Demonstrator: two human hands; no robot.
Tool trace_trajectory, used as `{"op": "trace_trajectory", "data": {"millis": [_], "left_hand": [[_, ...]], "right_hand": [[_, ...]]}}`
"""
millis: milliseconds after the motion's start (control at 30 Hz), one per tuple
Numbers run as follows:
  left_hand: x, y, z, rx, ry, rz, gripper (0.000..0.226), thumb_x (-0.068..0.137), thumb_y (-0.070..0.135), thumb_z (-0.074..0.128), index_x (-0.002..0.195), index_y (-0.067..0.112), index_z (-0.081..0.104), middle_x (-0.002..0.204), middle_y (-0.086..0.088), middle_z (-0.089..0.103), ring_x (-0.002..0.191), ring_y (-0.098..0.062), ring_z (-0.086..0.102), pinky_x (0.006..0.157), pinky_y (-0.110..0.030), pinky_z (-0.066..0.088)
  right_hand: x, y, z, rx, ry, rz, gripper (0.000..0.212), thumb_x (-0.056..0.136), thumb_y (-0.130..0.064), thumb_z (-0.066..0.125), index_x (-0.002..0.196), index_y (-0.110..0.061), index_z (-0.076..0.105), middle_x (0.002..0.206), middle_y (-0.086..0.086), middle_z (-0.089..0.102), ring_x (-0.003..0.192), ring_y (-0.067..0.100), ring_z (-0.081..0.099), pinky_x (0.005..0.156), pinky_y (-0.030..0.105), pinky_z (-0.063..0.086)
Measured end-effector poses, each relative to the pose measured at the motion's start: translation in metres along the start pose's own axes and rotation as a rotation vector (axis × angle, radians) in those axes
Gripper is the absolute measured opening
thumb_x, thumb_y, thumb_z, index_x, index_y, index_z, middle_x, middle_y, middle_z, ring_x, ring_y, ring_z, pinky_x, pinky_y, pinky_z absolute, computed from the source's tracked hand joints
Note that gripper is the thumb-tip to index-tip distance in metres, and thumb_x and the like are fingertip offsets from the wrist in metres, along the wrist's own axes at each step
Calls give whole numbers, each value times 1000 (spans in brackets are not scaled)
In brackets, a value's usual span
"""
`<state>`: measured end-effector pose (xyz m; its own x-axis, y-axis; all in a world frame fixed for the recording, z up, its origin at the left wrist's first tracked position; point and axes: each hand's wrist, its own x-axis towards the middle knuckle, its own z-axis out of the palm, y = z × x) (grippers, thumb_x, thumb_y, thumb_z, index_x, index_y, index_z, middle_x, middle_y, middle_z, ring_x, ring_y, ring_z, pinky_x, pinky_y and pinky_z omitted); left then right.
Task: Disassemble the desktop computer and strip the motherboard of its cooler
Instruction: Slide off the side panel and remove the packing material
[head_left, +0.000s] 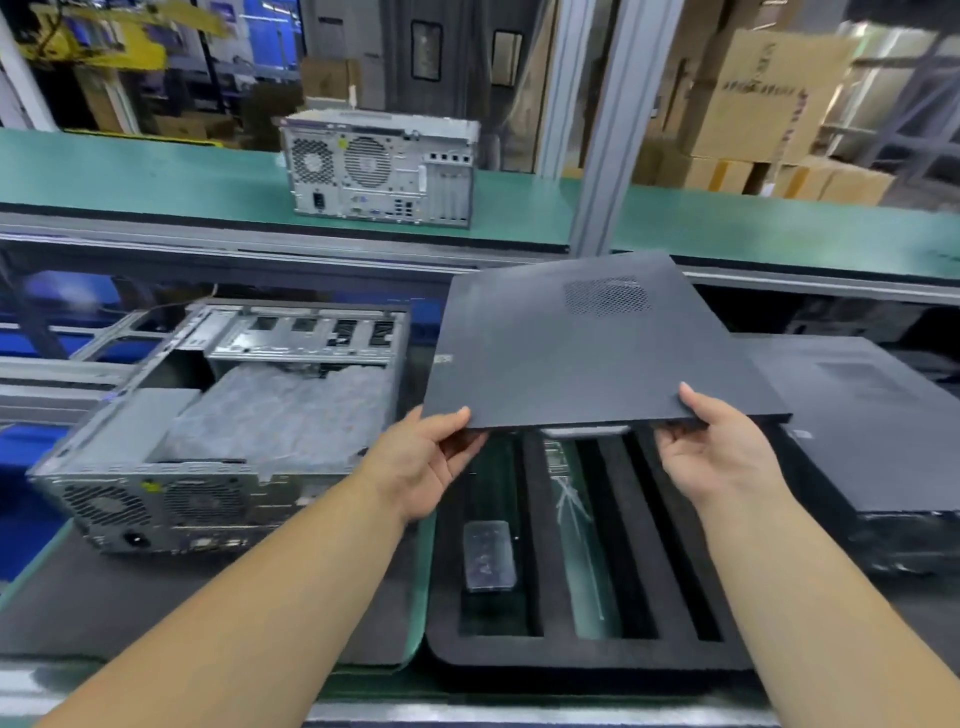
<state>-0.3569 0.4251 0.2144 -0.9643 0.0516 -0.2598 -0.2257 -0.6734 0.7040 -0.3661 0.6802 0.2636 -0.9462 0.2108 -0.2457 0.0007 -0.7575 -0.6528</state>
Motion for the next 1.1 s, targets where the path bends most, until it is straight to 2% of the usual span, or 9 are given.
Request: {"op": "trace_trajectory", "data": {"millis": [67,100,167,233,300,500,733,933,1100], "left_hand": [[12,-20,9,99,8,-80,18,91,1,57,108,7,63,98,-7,72,82,-15,70,75,-28,59],[18,-29,12,162,15,-120,22,91,5,59,113,6,62,107,-9,71,92,-17,69,86,-31,55],[29,-46,15,281,41,-198,48,90,17,63,134,4,51,136,-13,56,125,-23,53,111,-36,37],[38,-59,17,334,75,-244,70,88,26,67,148,7,35,154,-17,31,144,-25,29,120,-36,21],[47,-70,22,353,80,-258,79,86,30,69,151,11,27,158,-18,21,147,-26,20,120,-36,18],[67,-99,44,321,39,-280,70,86,30,69,146,14,37,154,-18,31,143,-27,30,119,-36,21],[82,-120,68,268,-25,-290,60,89,26,64,143,13,41,151,-13,38,141,-25,34,120,-37,21],[88,-123,77,234,-31,-297,63,87,25,65,144,11,39,149,-15,40,140,-26,35,116,-36,25],[92,-117,81,234,-33,-290,63,88,25,64,144,12,38,149,-14,40,140,-25,35,117,-36,24]], "right_hand": [[9,-17,-15,-12,25,-36,19,94,4,52,101,-10,63,89,4,76,80,16,74,69,28,60],[13,-25,-23,-28,36,-53,19,95,4,52,101,-11,63,89,3,76,79,16,74,68,27,60],[23,-35,-39,-82,56,-76,21,95,3,51,104,-11,63,96,3,74,80,14,73,70,28,61],[32,-43,-55,-146,102,-108,24,94,3,54,111,-11,62,104,3,71,84,14,72,72,28,61],[41,-50,-70,-204,164,-158,24,92,2,58,112,-12,61,102,1,72,83,13,72,67,28,61],[55,-65,-101,-440,297,-239,12,88,-13,71,88,-22,63,69,-18,72,63,6,66,62,24,53],[67,-79,-111,-536,292,-337,10,89,-9,68,87,-18,66,78,-8,72,50,1,64,46,14,48],[78,-84,-113,-568,272,-346,13,90,-8,68,86,-20,67,69,-17,72,56,-2,67,44,11,47],[89,-91,-114,-648,249,-351,10,89,-13,70,86,-23,69,75,-17,73,64,-1,68,48,12,49]]}}
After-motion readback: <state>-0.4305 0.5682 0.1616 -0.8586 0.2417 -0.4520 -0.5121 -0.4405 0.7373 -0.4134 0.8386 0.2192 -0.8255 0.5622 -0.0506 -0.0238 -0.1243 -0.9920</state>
